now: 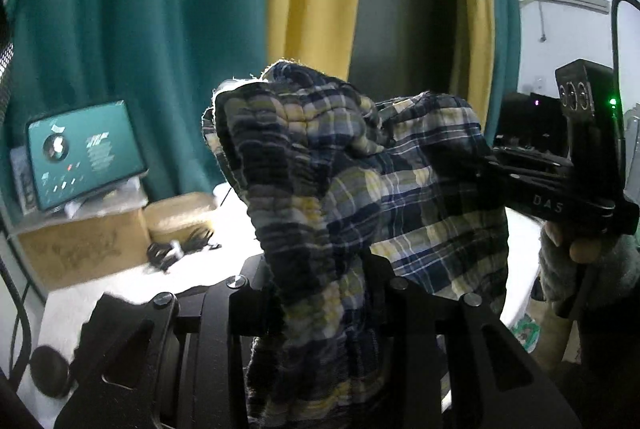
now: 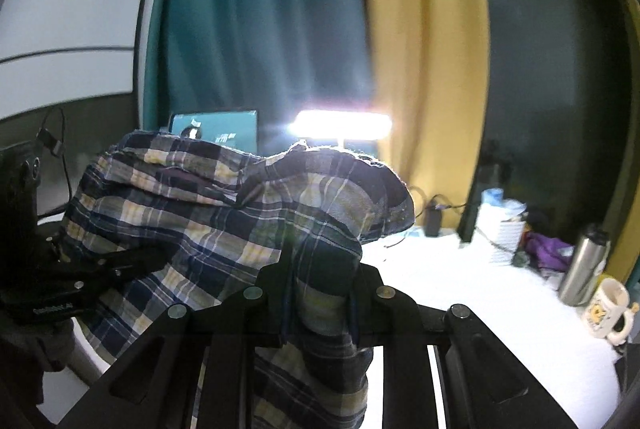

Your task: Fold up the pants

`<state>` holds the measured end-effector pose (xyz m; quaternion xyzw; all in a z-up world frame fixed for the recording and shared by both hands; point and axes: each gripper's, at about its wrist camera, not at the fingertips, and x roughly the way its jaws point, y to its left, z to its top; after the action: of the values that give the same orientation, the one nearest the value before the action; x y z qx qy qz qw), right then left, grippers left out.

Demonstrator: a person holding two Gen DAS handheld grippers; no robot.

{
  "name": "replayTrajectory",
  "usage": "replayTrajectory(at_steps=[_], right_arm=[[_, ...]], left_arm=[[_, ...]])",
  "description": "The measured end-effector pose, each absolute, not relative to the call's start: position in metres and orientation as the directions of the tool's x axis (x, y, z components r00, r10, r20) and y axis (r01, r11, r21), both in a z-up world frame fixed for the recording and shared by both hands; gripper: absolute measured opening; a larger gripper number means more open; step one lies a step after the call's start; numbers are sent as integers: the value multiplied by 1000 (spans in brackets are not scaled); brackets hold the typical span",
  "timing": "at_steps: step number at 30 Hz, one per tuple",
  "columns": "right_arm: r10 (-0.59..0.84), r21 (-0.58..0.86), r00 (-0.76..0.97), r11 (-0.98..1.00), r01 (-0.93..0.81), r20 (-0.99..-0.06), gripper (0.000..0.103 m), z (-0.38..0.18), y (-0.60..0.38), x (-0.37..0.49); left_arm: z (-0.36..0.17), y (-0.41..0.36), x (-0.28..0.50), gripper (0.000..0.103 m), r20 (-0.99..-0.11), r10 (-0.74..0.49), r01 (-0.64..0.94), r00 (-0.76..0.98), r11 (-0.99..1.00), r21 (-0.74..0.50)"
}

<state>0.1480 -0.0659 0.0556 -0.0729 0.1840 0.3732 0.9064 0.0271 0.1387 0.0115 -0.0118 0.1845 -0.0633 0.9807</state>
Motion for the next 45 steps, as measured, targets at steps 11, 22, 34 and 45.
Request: replayTrajectory(at_steps=[11, 22, 34, 45], right_arm=[[635, 36, 563, 680, -733, -529, 21, 0, -3, 189], [593, 93, 493, 694, -714, -637, 21, -54, 32, 240], [535, 181, 369, 720, -671, -760, 21, -122, 45, 295], [528, 235, 323, 737, -633, -785, 61, -142, 20, 331]], left_arm=[[-40, 176, 60, 31, -497, -105, 57, 862, 992, -110], [-77, 191, 109, 31, -608, -121, 19, 785, 985, -172], [-120, 215, 133, 35, -711, -116, -85, 694, 967, -241], [-131, 225, 144, 40, -730, -131, -118, 670, 953, -279]])
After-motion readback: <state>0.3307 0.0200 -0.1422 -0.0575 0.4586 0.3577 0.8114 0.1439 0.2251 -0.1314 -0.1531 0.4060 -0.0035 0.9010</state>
